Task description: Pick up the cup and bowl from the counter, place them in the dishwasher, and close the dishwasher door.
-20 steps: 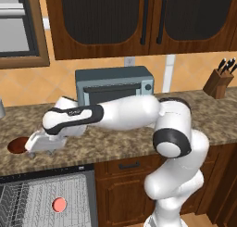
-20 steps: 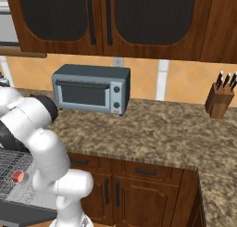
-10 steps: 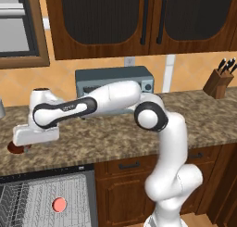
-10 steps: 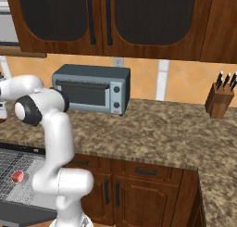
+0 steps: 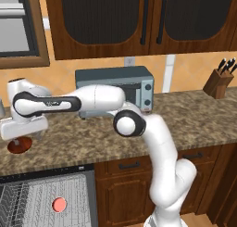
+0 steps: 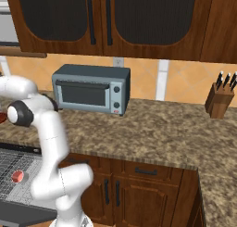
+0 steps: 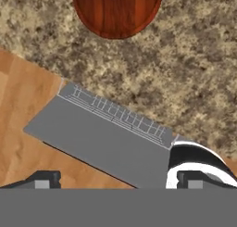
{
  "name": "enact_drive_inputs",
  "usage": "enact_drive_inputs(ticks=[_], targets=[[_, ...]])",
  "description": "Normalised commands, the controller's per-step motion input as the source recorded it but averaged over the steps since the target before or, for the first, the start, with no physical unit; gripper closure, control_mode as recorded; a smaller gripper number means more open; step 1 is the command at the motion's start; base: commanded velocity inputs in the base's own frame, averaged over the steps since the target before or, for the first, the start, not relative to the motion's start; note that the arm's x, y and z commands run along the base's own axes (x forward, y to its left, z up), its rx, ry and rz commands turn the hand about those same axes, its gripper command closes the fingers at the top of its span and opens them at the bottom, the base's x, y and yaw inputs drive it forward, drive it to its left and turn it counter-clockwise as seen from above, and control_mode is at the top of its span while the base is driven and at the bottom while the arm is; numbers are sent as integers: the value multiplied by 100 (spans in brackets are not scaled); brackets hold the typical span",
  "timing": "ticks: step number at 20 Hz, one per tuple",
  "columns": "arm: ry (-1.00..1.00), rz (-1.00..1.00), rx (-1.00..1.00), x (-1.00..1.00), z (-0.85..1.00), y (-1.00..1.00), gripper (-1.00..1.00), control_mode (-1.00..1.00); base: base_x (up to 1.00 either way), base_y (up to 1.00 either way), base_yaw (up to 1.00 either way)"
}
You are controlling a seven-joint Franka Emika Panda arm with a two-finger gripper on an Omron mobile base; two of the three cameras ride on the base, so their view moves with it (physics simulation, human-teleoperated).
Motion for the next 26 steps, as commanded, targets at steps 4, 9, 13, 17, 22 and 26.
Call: enact_drive_inputs(ticks=[4,9,13,17,22,26], targets=[[-13,-1,-7,29,-31,1,-100,-100,0,0,0],[-13,-1,-1,25,-55,0,-100,-100,0,0,0],[-8,-2,3,29,-7,0,-100,-100,0,0,0],[-1,-2,0,73,-20,0,-100,-100,0,0,0],[0,-1,0,49,-29,0,-100,-100,0,0,0],[0,-2,2,26,-4,0,-100,-100,0,0,0]])
